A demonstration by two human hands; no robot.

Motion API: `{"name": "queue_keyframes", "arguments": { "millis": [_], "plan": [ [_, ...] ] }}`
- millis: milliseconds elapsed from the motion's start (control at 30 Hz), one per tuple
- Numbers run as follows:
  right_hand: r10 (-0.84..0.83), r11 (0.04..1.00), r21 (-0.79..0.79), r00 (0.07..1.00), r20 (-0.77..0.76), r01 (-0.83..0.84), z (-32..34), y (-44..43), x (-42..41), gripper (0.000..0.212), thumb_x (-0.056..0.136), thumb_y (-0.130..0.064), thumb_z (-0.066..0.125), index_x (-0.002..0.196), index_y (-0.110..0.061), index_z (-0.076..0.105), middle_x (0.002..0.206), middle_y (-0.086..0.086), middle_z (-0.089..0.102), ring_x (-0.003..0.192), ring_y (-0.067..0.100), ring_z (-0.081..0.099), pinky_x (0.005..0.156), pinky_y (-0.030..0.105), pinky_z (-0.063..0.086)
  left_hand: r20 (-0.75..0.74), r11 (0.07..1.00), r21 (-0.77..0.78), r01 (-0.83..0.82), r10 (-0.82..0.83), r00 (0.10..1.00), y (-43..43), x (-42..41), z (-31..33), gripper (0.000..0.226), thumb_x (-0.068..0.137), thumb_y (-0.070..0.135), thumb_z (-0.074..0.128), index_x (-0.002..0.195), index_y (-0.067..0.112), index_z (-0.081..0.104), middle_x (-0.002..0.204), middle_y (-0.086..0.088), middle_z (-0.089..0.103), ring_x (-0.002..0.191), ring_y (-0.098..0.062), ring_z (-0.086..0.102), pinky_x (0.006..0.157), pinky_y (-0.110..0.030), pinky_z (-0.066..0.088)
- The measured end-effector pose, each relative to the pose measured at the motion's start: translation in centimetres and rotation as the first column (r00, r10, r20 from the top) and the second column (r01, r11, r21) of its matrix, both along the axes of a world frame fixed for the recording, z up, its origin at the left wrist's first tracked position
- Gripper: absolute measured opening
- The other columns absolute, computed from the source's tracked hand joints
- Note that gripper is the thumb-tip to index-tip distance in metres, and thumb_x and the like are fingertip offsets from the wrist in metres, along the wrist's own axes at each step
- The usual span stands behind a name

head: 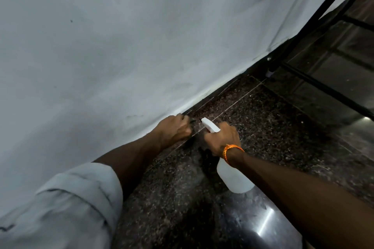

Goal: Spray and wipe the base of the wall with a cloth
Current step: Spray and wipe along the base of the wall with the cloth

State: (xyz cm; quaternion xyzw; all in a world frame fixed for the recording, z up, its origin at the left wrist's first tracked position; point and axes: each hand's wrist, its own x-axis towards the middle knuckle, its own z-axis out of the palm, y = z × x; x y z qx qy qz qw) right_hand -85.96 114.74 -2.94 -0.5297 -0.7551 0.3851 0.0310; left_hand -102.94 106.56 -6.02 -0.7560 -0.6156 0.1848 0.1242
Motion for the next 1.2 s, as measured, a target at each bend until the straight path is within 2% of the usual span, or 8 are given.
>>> {"name": "queue_keyframes", "arguments": {
  "millis": [100, 267, 467, 600, 700, 867, 1067, 1200],
  "plan": [
    [-0.026, 1.0, 0.008, 1.0, -0.005, 0.026, 0.1, 1.4, 0.8, 0.021, 0.084, -0.028, 0.065, 0.094, -0.011, 0.056, 0.104, 0.018, 0.068, 0.094, 0.039, 0.068, 0.083, 0.049, 0.06, -0.007, 0.995, -0.076, 0.057, -0.058, 0.998, -1.6, -0.5, -1.4, 0.041, 0.089, 0.011, 0.028, 0.087, -0.001, 0.067, 0.08, -0.015, 0.061, 0.068, -0.029, 0.059, 0.044, -0.032, 0.04],
    [-0.056, 0.998, -0.013, 0.998, 0.019, 0.056, -1.1, 3.6, 2.6, 0.036, 0.081, -0.034, 0.065, 0.102, -0.004, 0.067, 0.106, 0.02, 0.07, 0.095, 0.04, 0.067, 0.082, 0.044, 0.058, -0.101, 0.975, -0.171, 0.142, -0.161, 0.982, -6.1, -2.2, -3.1, 0.027, 0.074, 0.009, 0.043, 0.059, 0.008, 0.065, 0.067, -0.012, 0.055, 0.053, -0.025, 0.053, 0.035, -0.027, 0.034],
    [-0.108, 0.994, 0.015, 0.994, 0.023, 0.108, -1.0, 6.3, 2.8, 0.032, 0.084, -0.028, 0.066, 0.103, -0.002, 0.068, 0.104, 0.02, 0.071, 0.096, 0.041, 0.067, 0.084, 0.044, 0.058, 0.008, 1.0, 0.025, 0.003, -0.003, 1.0, 3.8, 0.7, -1.2, 0.023, 0.091, 0.014, 0.06, 0.109, -0.001, 0.062, 0.093, -0.019, 0.062, 0.076, -0.03, 0.062, 0.047, -0.036, 0.05],
    [-0.083, 0.996, -0.014, 0.996, -0.015, 0.083, -0.3, 8.0, 1.6, 0.036, 0.082, -0.031, 0.063, 0.103, -0.003, 0.069, 0.105, 0.022, 0.071, 0.101, 0.043, 0.068, 0.084, 0.042, 0.055, 0.019, 0.998, -0.036, 0.054, -0.053, 0.998, 4.3, 0.2, -2.7, 0.018, 0.085, 0.009, 0.059, 0.098, -0.003, 0.065, 0.082, -0.02, 0.061, 0.066, -0.032, 0.06, 0.04, -0.035, 0.047],
    [-0.012, 1.0, -0.026, 0.999, -0.033, 0.011, -0.1, 8.9, 0.8, 0.033, 0.084, -0.03, 0.066, 0.103, -0.003, 0.066, 0.105, 0.019, 0.068, 0.099, 0.041, 0.066, 0.079, 0.04, 0.054, -0.045, 0.981, -0.129, 0.147, -0.154, 0.987, -0.9, -1.8, -3.2, 0.028, 0.076, 0.017, 0.045, 0.061, 0.011, 0.067, 0.07, -0.015, 0.062, 0.053, -0.027, 0.056, 0.034, -0.026, 0.036],
    [0.037, 0.997, -0.072, 0.998, -0.055, -0.041, -0.1, 9.3, -0.1, 0.033, 0.087, -0.028, 0.067, 0.109, -0.003, 0.065, 0.114, 0.021, 0.067, 0.104, 0.04, 0.065, 0.085, 0.043, 0.056, -0.049, 0.989, -0.133, 0.059, -0.066, 0.997, -6.6, -1.7, -0.2, 0.029, 0.069, 0.017, 0.044, 0.044, 0.016, 0.057, 0.059, -0.004, 0.056, 0.047, -0.023, 0.054, 0.033, -0.021, 0.03],
    [0.048, 0.996, -0.077, 0.997, -0.069, -0.053, -1.7, 10.3, 0.4, 0.026, 0.087, -0.028, 0.068, 0.1, -0.005, 0.063, 0.11, 0.02, 0.068, 0.099, 0.04, 0.065, 0.082, 0.041, 0.056, -0.067, 0.962, -0.248, -0.113, 0.1, 0.993, -3.9, -1.0, 0.2, 0.027, 0.042, 0.03, 0.089, 0.048, 0.02, 0.065, 0.057, 0.001, 0.058, 0.039, -0.015, 0.05, 0.031, -0.02, 0.029],
    [0.044, 0.996, -0.072, 0.998, -0.034, -0.046, -2.0, 11.5, 1.5, 0.036, 0.085, -0.033, 0.069, 0.107, -0.004, 0.069, 0.111, 0.02, 0.071, 0.102, 0.041, 0.067, 0.082, 0.04, 0.056, -0.048, 0.991, -0.121, -0.063, 0.058, 0.997, -1.4, 0.0, -0.9, 0.02, 0.069, 0.011, 0.054, 0.051, 0.014, 0.062, 0.062, -0.007, 0.058, 0.047, -0.024, 0.054, 0.034, -0.021, 0.03]
  ]
}}
